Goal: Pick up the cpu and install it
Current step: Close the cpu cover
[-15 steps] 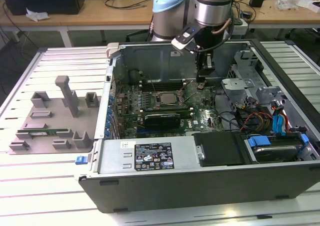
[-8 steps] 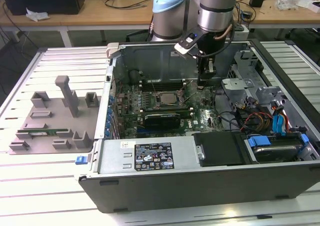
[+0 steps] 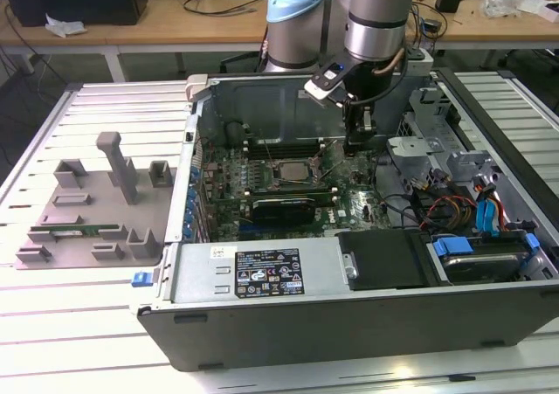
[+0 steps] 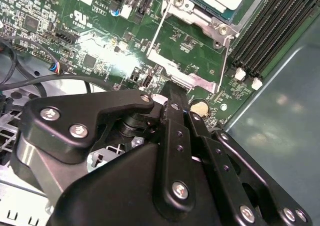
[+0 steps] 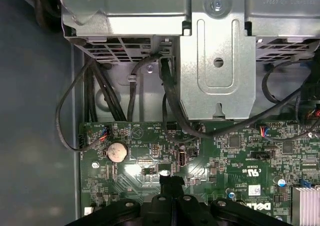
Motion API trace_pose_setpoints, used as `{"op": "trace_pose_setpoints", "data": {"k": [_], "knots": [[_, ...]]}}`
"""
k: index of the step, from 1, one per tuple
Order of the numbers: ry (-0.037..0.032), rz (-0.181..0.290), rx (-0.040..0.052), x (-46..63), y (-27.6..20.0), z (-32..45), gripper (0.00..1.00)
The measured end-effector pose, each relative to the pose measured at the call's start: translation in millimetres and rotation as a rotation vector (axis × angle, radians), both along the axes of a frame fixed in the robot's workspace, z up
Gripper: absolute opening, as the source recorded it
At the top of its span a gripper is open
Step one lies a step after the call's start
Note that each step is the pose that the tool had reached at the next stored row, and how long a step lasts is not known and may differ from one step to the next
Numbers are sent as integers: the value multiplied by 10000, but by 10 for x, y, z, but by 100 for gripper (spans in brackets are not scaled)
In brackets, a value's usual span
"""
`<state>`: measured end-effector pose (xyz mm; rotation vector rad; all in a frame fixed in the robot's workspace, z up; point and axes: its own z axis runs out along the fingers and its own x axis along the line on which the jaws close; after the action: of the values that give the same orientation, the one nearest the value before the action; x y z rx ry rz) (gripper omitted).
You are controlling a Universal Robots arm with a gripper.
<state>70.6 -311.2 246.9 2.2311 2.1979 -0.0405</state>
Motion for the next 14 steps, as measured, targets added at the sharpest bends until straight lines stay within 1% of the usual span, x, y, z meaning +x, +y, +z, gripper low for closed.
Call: {"op": "trace_pose_setpoints", "data": {"k": [5,8,14], "knots": [[0,0,0,-33,0,-1,11],[1,1,1,-111,0,-1,11],[1,1,0,-226,0,-1,11]]}}
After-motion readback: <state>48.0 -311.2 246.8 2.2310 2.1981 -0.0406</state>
